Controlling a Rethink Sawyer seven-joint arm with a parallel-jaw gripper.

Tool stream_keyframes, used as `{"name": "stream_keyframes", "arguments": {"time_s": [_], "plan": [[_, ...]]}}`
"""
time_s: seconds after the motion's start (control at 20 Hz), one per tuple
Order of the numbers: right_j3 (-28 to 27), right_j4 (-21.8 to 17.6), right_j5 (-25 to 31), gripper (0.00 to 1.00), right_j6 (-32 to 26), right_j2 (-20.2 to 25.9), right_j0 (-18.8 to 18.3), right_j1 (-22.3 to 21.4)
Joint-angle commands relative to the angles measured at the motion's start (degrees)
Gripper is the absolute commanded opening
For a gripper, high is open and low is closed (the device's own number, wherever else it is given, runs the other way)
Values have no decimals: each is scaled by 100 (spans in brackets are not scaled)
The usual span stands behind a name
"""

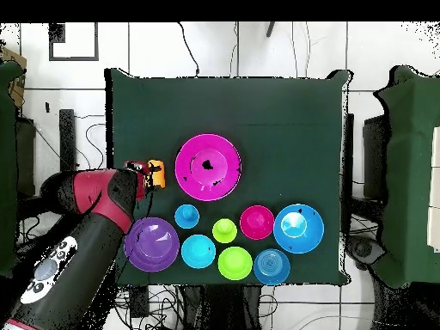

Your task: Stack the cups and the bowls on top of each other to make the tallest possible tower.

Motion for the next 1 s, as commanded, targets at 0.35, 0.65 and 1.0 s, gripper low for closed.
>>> {"name": "stream_keyframes", "arguments": {"time_s": [0.35,0.65,1.0], "plan": [[97,-360,-614,100,-297,910,-43,377],[185,-372,-2672,100,307,648,77,753],[54,335,-3569,100,788,-12,461,1441]]}}
